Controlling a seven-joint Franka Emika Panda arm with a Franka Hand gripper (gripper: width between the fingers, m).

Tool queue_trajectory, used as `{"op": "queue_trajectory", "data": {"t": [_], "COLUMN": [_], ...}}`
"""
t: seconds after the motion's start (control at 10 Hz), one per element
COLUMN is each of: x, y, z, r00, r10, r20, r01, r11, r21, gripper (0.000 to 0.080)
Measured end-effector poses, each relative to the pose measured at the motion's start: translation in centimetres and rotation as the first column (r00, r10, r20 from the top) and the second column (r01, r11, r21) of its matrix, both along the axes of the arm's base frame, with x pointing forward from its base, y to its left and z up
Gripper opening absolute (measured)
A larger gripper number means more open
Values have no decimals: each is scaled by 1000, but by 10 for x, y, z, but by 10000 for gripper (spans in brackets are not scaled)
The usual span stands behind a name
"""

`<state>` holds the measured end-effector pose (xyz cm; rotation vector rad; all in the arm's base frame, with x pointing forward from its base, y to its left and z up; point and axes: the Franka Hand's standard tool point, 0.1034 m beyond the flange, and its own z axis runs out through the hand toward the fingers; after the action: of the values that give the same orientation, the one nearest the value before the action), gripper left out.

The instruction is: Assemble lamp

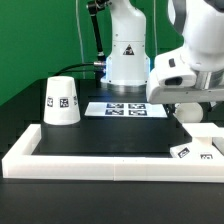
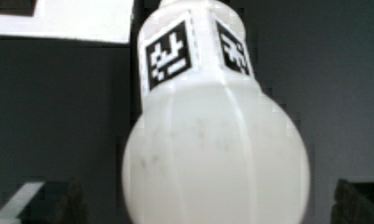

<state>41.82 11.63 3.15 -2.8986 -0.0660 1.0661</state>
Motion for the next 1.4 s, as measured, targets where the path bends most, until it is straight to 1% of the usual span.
{"op": "queue_trajectory", "data": {"t": [0.1,0.2,0.3,0.4,0.9,1.0,1.3,1.4], "x": [-3,-6,-10,-8,-17,-17,-15,-12], "y": [1,1,0,-1,-2,-3,-6,-7], "z": [-3,-6,-7,-12,-24,-24,-23,-19], "r00": [998,994,985,987,985,985,985,986], "r10": [2,6,9,5,3,1,-5,-1], "r20": [-68,-112,-173,-161,-173,-173,-171,-165], "r01": [-2,-7,-10,-6,-5,-3,3,1], "r11": [1000,1000,1000,1000,1000,1000,1000,1000], "r21": [-4,-5,-6,-6,-11,-11,-10,-2], "gripper": [699,699,699,699,699,576,573,573]}}
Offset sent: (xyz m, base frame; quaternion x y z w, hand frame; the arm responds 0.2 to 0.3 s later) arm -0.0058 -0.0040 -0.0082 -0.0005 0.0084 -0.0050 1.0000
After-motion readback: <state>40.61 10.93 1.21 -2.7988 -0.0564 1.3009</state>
